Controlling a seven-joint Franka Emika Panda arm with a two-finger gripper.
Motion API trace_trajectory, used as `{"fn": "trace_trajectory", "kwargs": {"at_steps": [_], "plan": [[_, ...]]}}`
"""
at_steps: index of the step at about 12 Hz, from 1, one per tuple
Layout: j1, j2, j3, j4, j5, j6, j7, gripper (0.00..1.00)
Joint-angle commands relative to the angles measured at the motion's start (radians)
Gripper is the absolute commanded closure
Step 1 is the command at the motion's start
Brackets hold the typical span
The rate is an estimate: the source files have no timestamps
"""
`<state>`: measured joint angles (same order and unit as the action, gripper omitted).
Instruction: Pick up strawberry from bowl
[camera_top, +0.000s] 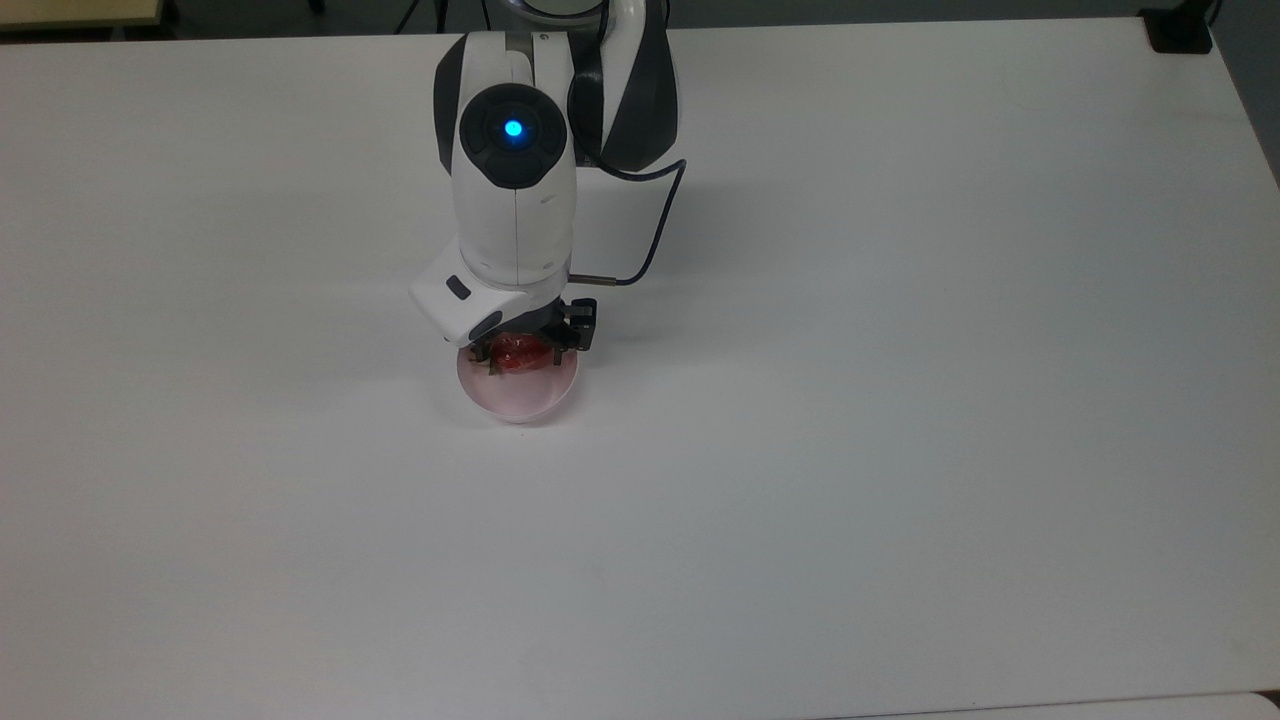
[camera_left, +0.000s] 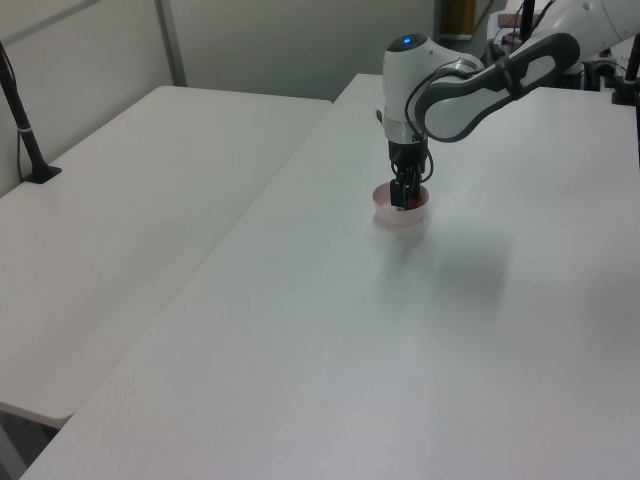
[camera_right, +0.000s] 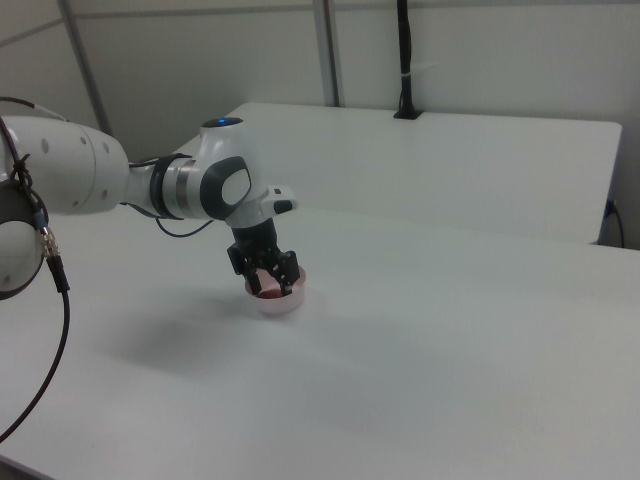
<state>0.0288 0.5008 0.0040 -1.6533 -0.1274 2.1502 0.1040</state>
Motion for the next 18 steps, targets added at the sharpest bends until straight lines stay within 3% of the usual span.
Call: {"fn": "trace_trajectory", "kwargs": {"at_steps": [1, 4, 5, 12, 15, 17, 18], "plan": [[0.002, 0.007, -0.001, -0.01, -0.011, 0.01, -0.023, 0.37], [0.002, 0.007, -0.001, -0.013, -0.009, 0.05, -0.036, 0.71], [0.002, 0.005, -0.001, -0.013, -0.005, 0.05, -0.055, 0.76], [-0.004, -0.039, -0.001, 0.0, 0.017, 0.037, -0.04, 0.76], [-0.013, -0.096, -0.007, 0.05, 0.057, -0.099, -0.081, 0.76], [-0.024, -0.11, -0.015, 0.047, 0.063, -0.112, -0.109, 0.75], [-0.023, -0.107, -0.015, 0.044, 0.063, -0.112, -0.109, 0.54]]}}
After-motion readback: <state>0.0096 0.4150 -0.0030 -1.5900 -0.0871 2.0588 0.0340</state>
